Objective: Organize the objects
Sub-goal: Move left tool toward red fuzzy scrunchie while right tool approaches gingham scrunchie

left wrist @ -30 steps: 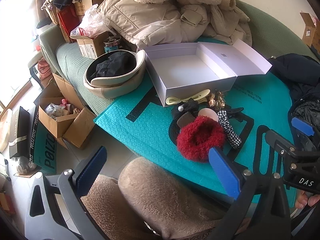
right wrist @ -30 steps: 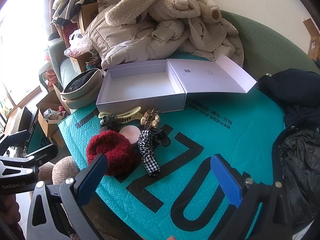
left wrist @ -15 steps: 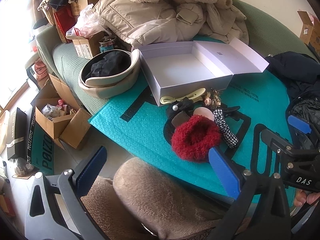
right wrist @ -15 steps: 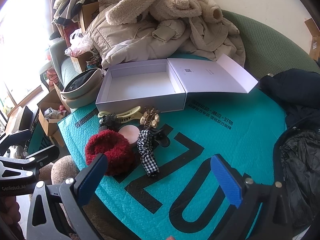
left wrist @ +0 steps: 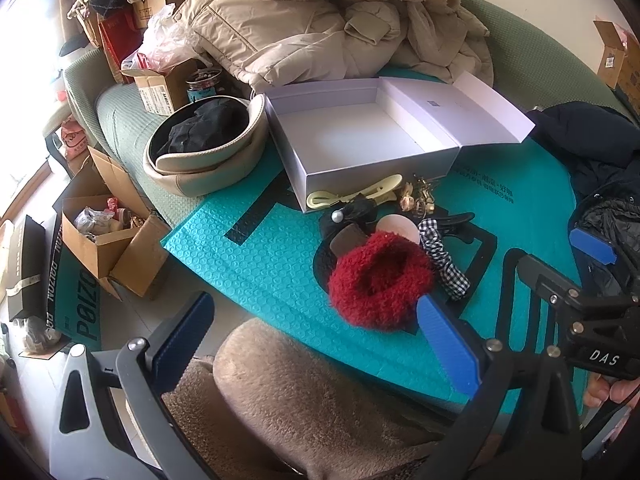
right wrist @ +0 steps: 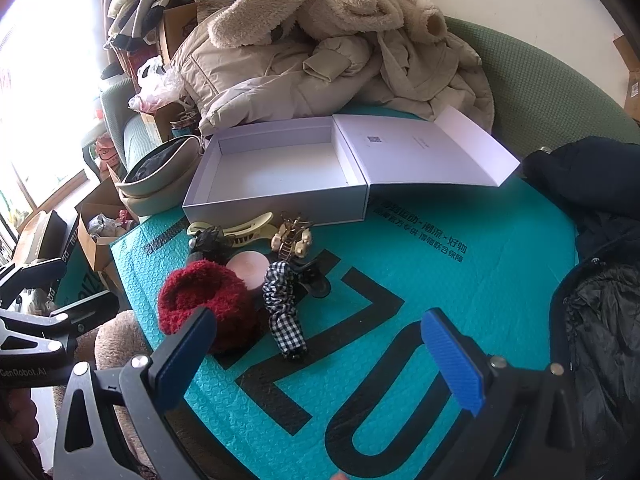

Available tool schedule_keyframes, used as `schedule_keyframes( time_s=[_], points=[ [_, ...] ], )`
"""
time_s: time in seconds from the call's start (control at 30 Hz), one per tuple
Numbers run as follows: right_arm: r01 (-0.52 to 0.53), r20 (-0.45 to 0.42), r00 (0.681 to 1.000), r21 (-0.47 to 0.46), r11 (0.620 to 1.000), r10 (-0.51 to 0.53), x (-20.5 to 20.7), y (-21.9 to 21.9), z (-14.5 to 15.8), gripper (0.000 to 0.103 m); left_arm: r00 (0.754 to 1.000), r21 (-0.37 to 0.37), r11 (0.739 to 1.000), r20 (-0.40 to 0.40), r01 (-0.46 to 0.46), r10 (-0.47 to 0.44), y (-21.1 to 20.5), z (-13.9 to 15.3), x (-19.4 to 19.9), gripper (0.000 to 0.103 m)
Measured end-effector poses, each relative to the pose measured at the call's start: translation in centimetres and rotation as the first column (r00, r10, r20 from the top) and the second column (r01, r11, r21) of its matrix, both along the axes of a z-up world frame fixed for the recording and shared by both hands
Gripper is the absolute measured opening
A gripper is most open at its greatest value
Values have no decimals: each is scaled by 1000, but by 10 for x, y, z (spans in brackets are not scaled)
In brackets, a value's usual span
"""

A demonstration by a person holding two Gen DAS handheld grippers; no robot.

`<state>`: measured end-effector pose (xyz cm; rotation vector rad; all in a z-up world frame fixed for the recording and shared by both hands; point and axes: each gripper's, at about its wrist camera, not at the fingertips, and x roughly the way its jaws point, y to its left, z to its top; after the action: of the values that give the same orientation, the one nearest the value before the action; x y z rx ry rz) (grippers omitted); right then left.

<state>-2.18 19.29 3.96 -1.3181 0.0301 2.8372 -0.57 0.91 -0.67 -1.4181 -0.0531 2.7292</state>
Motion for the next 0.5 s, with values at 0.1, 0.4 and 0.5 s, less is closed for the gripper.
schedule_keyframes(
  time_s=[0.1, 0.4, 0.5],
  points=[
    [-7, -9, 1000, -14, 1000, 7, -1, 5, -3, 102, 1000, 1, 1000, 1, 10, -10, 2, -4, -4, 102],
    [-40, 23, 999, -55, 998, 41, -10, 14, -23, 94, 998, 44, 998, 42, 54, -56, 12, -28, -17, 99],
    [-57, 35, 998, -64, 996, 59, -14, 15, -31, 91, 995, 53, 996, 61, 74, -77, 16, -38, -23, 98]
  ],
)
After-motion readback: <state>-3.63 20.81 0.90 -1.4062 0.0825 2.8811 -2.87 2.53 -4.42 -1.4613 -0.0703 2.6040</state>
